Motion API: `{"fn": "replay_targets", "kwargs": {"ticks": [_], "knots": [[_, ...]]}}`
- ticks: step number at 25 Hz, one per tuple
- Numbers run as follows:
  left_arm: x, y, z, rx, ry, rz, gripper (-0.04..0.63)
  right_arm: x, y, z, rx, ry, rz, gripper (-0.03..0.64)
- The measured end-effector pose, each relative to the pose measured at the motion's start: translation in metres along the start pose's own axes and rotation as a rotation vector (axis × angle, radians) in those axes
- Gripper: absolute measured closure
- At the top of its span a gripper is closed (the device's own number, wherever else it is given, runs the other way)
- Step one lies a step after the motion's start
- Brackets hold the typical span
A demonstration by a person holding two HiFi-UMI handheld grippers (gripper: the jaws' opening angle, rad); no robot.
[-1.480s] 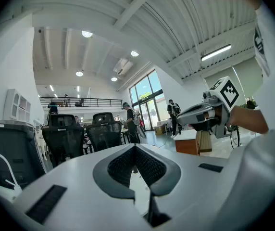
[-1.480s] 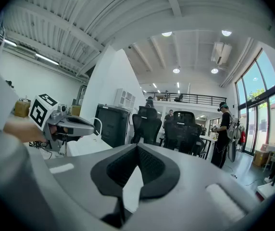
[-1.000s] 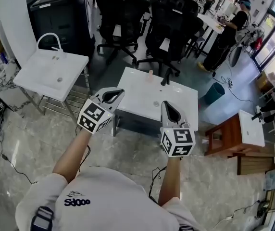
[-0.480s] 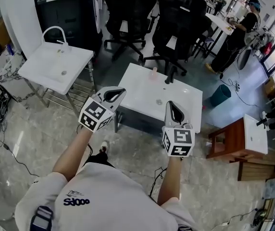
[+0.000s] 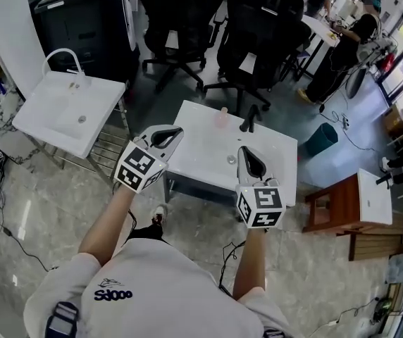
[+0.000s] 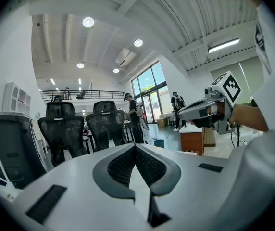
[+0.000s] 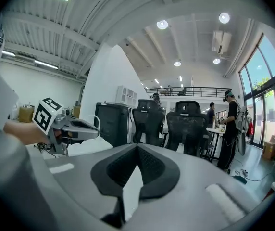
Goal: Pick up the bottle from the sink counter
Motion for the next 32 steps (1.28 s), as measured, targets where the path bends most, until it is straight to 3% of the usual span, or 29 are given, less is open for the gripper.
{"fn": "replay_targets", "kwargs": {"ticks": [12, 32], "knots": [[0.008, 0.092, -0.089, 0.084, 0.013, -0.030, 0.594, -0.007, 0.103, 0.027, 0.011, 0.018, -0.075, 0.607], [0.043, 0.174, -0.150, 0.212, 0.022, -0.069, 0.594, 0.026, 0.188, 0.056, 0.128, 0.157, -0.125, 0.607]]}}
Point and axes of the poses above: the fingertips, and each gripper's own axes: y forward along the fingers, z to its right, x out of its underside, the point moved 9 cm from there along -y, backward along the fingers, and after that the axes turned 2 degrees about -x, right-handed, at the moved point
